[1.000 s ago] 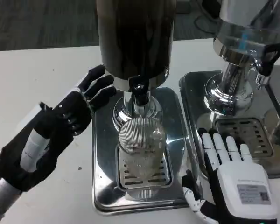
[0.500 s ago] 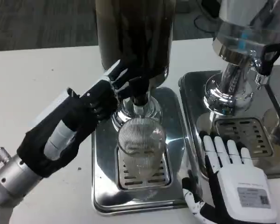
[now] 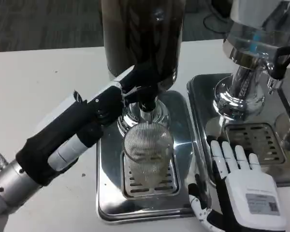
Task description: Grasp the cup under the faucet to collect the drink, then remove the cup.
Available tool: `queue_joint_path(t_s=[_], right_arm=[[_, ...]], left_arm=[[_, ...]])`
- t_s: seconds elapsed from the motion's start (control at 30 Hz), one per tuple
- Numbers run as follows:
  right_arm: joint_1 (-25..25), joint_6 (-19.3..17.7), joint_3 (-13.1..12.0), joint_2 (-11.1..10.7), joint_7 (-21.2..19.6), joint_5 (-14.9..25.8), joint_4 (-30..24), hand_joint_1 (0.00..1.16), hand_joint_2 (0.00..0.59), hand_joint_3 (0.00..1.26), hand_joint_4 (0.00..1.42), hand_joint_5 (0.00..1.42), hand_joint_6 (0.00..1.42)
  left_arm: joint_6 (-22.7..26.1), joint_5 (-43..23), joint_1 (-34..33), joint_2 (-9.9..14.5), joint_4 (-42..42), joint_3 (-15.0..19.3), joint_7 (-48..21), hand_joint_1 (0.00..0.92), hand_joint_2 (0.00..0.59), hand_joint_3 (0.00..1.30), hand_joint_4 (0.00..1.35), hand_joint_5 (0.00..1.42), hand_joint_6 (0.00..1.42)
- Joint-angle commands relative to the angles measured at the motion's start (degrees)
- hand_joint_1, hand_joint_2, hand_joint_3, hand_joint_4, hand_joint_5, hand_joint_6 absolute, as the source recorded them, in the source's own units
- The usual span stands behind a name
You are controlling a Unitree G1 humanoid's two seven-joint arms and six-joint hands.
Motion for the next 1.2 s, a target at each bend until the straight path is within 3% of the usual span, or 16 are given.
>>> queue_joint_path(t_s=[0.03,0.63,1.2], right_arm=[[0.11,0.08,-0.16,0.31,-0.53,0.85,0.49,0.33,0.409,0.0,0.0,0.0,0.0],[-0.01,0.17,-0.33,0.14,-0.21,1.36,0.18,0.35,0.408,0.0,0.0,0.0,0.0],[0.11,-0.12,-0.29,0.32,-0.01,2.09,0.01,0.36,0.413,0.0,0.0,0.0,0.0]], left_arm=[[-6.05,8.74,1.11,2.56,-1.69,-0.4,0.31,0.0,0.093,0.06,0.0,0.14,0.07],[-19.88,36.99,1.48,8.2,-3.84,-1.73,16.26,0.0,0.099,0.08,0.0,0.13,0.06],[-20.99,47.2,2.46,11.57,-5.71,-4.21,27.02,0.0,0.11,0.08,0.0,0.11,0.04]])
